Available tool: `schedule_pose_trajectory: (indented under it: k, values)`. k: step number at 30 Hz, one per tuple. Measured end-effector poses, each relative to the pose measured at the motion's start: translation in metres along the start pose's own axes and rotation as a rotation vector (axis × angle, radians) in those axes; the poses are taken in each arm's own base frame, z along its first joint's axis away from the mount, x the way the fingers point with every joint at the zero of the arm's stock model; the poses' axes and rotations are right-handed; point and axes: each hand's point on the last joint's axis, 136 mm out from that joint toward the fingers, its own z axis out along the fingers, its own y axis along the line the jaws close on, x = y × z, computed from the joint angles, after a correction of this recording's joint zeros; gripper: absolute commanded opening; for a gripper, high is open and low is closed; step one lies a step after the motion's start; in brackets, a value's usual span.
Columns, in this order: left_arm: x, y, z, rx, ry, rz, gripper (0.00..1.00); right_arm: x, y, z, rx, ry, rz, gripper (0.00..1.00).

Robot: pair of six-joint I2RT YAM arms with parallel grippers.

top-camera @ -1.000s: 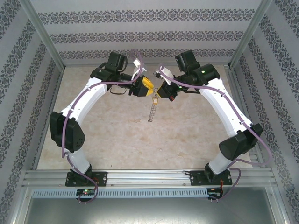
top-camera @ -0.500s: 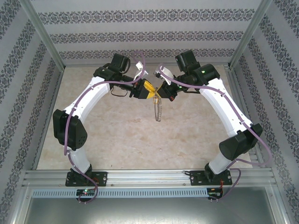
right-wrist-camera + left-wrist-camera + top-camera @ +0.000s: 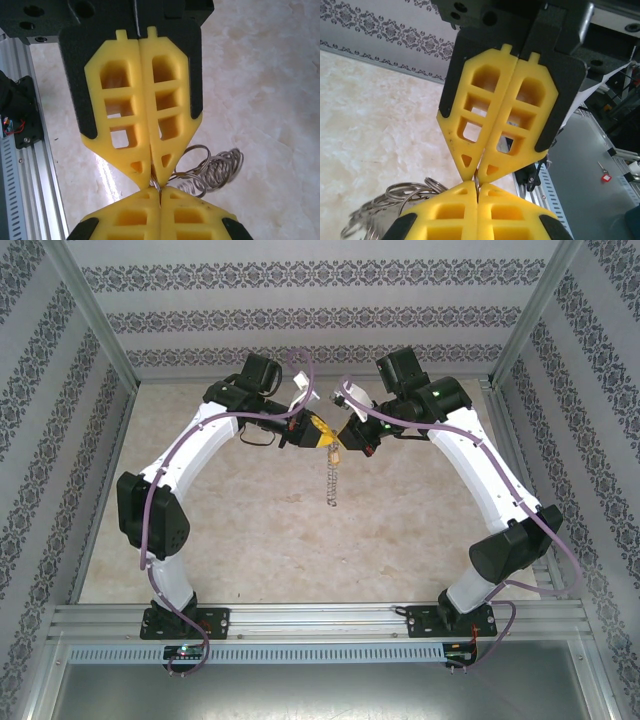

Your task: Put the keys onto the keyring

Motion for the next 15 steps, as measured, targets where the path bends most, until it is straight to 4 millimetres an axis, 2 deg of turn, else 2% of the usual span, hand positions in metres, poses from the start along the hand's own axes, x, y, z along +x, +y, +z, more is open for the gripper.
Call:
schedule_pose_trajectory:
  k: [2, 3, 6, 11, 15]
  values:
    - [0.000, 0.000, 0.000, 0.000, 0.000, 0.000, 0.00, 0.000, 0.000, 0.000, 0.002, -0.001, 0.000, 0.01]
    - [-0.001, 0.000, 0.000, -0.001, -0.001, 0.000, 0.00, 0.000, -0.001, -0.001, 0.005, -0.001, 0.003, 0.13]
    - [-0.002, 0.002, 0.001, -0.001, -0.017, 0.010, 0.00, -0.001, -0.009, -0.003, 0.044, -0.017, 0.027, 0.35]
    - [-0.003, 0.006, 0.005, -0.016, -0.028, 0.019, 0.00, -0.002, -0.021, -0.021, 0.101, -0.143, 0.095, 0.35]
    - [0.001, 0.009, 0.009, -0.019, -0.030, 0.006, 0.00, 0.004, -0.025, -0.041, 0.157, -0.298, 0.174, 0.22]
